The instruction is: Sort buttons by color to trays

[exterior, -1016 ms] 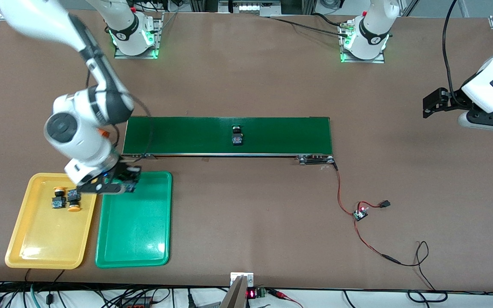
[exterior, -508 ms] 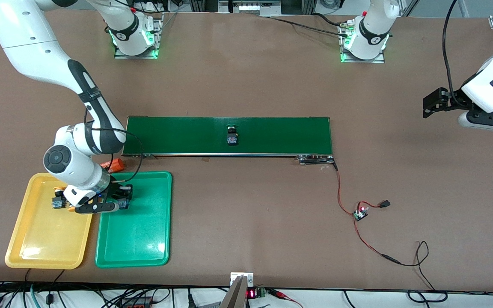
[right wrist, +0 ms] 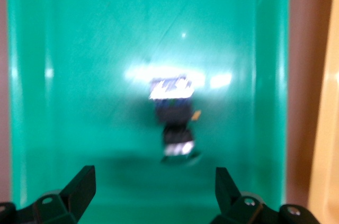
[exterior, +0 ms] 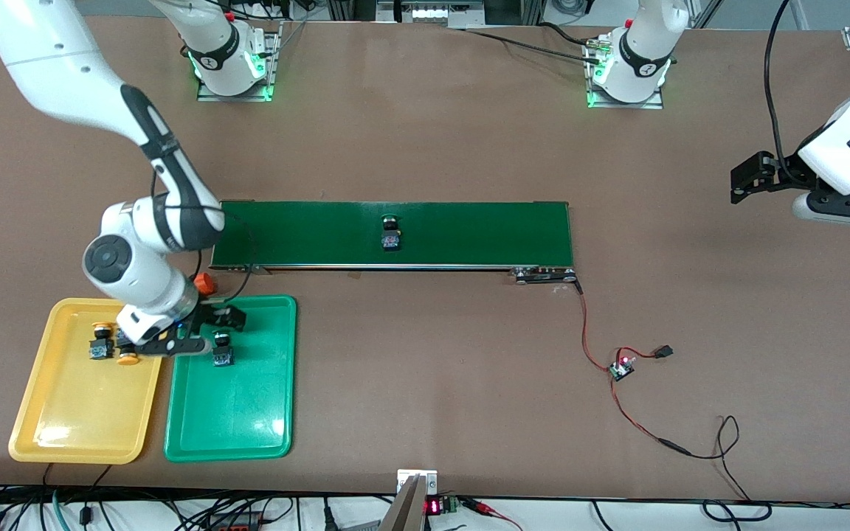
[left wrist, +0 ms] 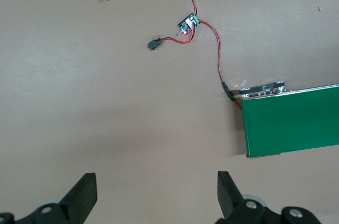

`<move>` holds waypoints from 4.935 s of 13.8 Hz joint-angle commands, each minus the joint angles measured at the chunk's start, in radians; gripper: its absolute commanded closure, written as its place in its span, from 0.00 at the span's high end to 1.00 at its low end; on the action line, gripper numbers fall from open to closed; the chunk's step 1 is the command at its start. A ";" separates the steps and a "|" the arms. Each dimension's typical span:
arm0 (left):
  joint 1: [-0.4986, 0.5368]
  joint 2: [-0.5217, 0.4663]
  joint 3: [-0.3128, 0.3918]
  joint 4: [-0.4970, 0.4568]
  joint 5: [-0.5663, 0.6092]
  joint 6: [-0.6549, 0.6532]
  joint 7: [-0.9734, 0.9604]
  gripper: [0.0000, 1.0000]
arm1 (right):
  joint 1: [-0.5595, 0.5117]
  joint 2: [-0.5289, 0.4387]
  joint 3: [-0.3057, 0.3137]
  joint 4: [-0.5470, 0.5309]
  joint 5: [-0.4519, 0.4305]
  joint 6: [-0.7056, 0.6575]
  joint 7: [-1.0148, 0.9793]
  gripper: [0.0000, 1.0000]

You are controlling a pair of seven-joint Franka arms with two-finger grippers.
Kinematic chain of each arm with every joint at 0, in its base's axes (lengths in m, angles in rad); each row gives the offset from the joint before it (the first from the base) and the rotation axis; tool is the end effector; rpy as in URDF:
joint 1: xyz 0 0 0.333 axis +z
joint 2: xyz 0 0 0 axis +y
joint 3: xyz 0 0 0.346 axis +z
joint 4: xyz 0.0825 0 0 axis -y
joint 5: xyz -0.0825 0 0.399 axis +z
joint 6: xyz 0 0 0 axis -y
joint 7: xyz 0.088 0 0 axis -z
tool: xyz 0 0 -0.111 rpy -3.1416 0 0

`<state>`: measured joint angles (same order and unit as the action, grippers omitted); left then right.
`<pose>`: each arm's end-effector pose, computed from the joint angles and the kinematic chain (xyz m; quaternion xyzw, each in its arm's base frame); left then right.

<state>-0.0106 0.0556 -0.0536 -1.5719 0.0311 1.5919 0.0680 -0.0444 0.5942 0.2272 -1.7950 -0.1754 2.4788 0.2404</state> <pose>0.5877 -0.0335 0.6197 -0.9975 0.0666 0.0178 0.0140 0.6847 0.1114 0.2450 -0.9984 -0.0152 -0.0526 0.0160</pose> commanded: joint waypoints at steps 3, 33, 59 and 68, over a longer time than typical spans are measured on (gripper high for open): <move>0.003 -0.007 -0.002 0.009 0.004 -0.016 0.009 1.00 | 0.070 -0.335 0.151 -0.371 0.013 0.003 0.384 1.00; 0.006 -0.007 -0.002 0.009 0.003 -0.020 0.006 1.00 | 0.224 -0.177 0.213 -0.294 -0.208 0.032 0.672 0.00; 0.008 -0.007 0.000 0.009 0.003 -0.020 0.009 1.00 | 0.158 0.102 -0.117 0.143 0.056 0.055 -0.009 1.00; 0.009 -0.007 0.000 0.009 0.003 -0.021 0.010 1.00 | 0.075 -0.322 -0.117 0.143 0.083 -0.538 -0.065 1.00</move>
<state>-0.0057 0.0556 -0.0525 -1.5717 0.0311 1.5871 0.0680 0.0545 0.3698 0.1057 -1.6109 -0.1231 2.0297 0.2243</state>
